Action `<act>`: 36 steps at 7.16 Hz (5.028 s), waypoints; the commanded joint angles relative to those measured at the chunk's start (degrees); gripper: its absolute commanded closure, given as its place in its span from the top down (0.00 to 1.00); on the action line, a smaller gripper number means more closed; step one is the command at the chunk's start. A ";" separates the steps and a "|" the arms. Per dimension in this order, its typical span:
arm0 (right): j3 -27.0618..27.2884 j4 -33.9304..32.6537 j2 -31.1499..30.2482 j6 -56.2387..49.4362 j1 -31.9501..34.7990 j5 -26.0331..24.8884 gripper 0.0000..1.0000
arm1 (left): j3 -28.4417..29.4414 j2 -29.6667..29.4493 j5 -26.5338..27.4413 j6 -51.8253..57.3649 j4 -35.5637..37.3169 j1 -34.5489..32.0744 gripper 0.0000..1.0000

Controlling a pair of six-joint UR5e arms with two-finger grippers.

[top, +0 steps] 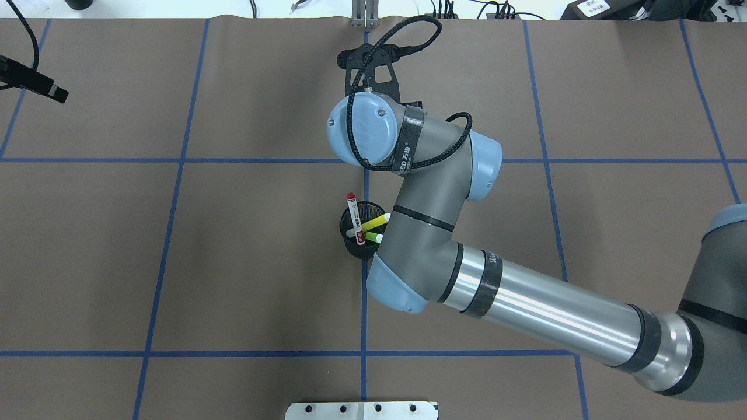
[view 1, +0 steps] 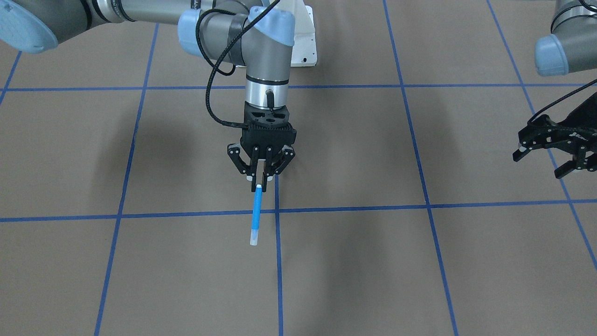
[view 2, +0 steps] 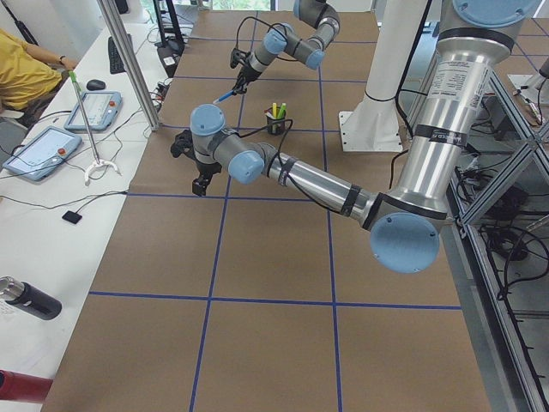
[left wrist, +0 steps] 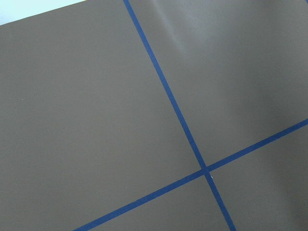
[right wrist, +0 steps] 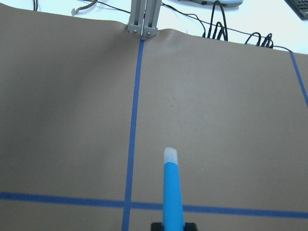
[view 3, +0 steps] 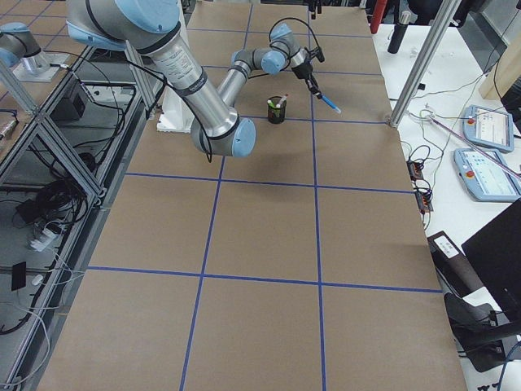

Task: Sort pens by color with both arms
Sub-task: 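Lift the blue marker out and lower it onto the table farther away, then open the right gripper and raise it while the left arm reaches toward the cup, then lower the left gripper into the cup and grasp the red-capped white marker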

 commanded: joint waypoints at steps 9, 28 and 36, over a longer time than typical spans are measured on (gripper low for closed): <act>-12.59 21.16 -2.43 -0.63 3.32 0.09 0.98 | 0.54 -0.26 0.00 -0.47 -0.08 0.26 1.00; 5.69 -10.92 -12.44 -22.06 21.35 48.30 0.99 | 21.99 -44.56 6.59 -46.17 29.54 35.06 0.56; 5.61 -10.75 -12.36 -22.06 21.00 48.03 0.99 | 21.72 -44.30 6.59 -45.29 29.36 35.24 0.23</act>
